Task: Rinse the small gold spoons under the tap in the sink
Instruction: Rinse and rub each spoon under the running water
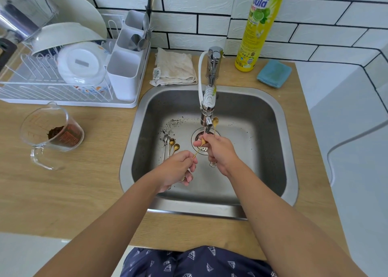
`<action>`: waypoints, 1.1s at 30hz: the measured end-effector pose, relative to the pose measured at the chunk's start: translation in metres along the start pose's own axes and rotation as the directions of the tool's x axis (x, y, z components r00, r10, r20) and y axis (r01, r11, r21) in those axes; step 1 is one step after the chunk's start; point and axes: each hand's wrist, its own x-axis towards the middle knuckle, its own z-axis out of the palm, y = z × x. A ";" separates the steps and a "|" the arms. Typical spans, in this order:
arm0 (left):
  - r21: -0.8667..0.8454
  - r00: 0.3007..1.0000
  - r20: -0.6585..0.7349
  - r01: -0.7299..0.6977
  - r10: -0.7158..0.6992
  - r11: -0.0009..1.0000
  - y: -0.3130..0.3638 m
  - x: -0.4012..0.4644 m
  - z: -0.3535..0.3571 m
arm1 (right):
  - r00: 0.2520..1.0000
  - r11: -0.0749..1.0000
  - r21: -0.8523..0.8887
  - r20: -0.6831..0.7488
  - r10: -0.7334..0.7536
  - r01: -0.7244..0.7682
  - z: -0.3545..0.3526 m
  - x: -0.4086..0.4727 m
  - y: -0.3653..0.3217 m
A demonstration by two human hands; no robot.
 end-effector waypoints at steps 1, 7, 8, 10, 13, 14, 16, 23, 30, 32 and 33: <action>-0.003 1.000 -0.010 0.001 -0.001 1.000 0.000 0.000 0.001 | 1.000 1.000 0.020 0.015 0.007 -0.007 0.001 0.001 0.000; -0.097 0.999 -0.036 0.023 -0.026 0.995 0.004 -0.001 0.001 | 0.997 0.996 -0.064 0.042 -0.062 0.065 0.004 -0.003 0.004; -0.145 0.999 -0.029 0.037 -0.042 0.989 0.006 -0.001 0.000 | 0.998 0.995 -0.074 0.015 -0.064 0.065 0.006 -0.003 0.003; -0.299 0.996 0.023 0.088 -0.085 0.950 0.007 0.000 -0.004 | 0.999 0.999 -0.002 -0.007 -0.049 0.049 0.006 -0.001 0.003; -0.556 0.984 0.161 0.158 -0.081 0.816 0.006 -0.001 -0.014 | 0.990 0.987 0.155 0.126 -0.056 0.036 0.003 -0.003 0.004; -0.632 0.976 0.211 0.181 -0.057 0.754 0.004 -0.002 -0.017 | 0.984 0.985 0.168 0.160 -0.076 0.049 0.003 -0.005 0.005; -0.699 0.960 0.278 0.219 -0.024 0.681 0.002 -0.002 -0.018 | 0.986 0.984 0.154 0.128 -0.108 0.087 0.003 -0.008 0.005; -0.339 1.000 0.012 0.015 -0.012 0.941 -0.008 0.003 -0.012 | 0.990 0.989 -0.045 0.026 -0.141 0.142 0.008 -0.006 0.003; -0.301 0.998 -0.048 -0.061 0.049 0.952 -0.001 0.016 -0.006 | 0.948 0.984 -0.038 -0.261 -0.180 0.177 -0.013 -0.002 -0.010; -0.335 0.991 -0.111 -0.109 0.075 0.936 0.005 0.025 0.004 | 0.918 0.984 -0.027 -0.356 -0.176 0.178 -0.027 -0.002 -0.012; -0.346 0.986 -0.147 -0.127 0.080 0.929 0.010 0.031 0.011 | 0.905 0.984 -0.035 -0.389 -0.175 0.175 -0.033 -0.002 -0.011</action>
